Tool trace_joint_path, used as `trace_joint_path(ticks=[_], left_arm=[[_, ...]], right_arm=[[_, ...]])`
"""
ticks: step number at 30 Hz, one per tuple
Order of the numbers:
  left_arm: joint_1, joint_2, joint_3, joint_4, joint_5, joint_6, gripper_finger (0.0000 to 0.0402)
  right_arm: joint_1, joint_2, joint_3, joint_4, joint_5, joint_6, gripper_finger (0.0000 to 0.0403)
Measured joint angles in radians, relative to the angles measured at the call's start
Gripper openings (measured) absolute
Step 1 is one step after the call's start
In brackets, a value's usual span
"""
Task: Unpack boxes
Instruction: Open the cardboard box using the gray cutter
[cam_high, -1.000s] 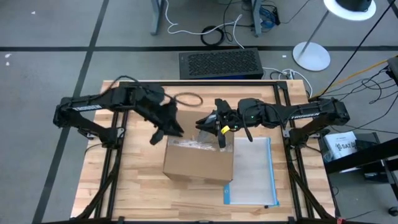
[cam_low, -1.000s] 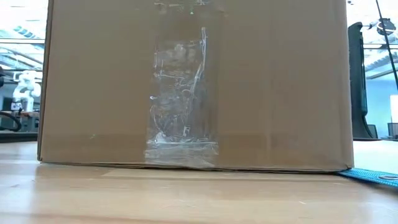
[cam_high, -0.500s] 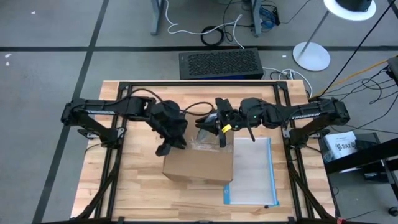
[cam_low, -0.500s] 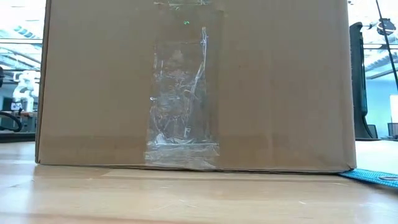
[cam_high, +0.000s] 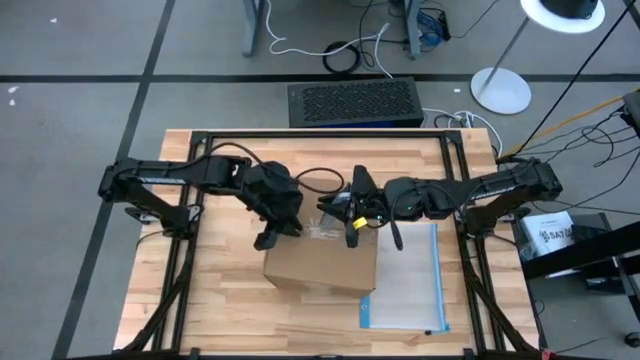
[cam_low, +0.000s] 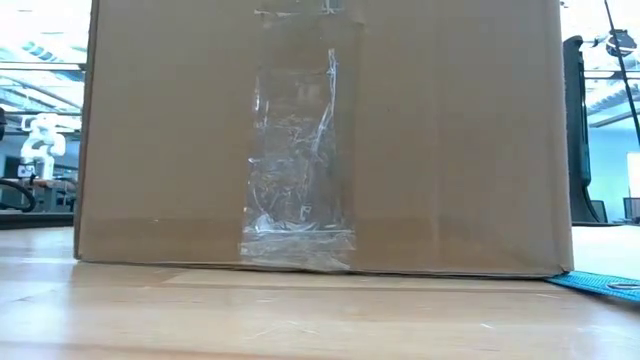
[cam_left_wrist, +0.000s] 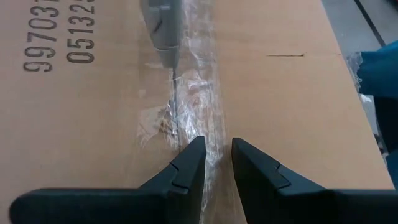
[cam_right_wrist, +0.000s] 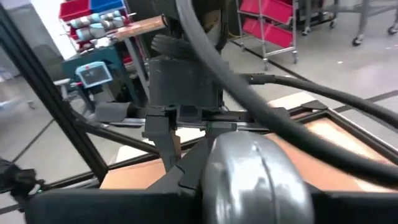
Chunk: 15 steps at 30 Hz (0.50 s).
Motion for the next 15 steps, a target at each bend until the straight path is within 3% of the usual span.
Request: trace_joint_path(ticks=[15], left_arm=[[0.002,0.001,-0.008,0.008,-0.055,-0.020,0.0089]], right_arm=[[0.059,0.016,0.001,-0.012,0.102,0.017,0.0059]])
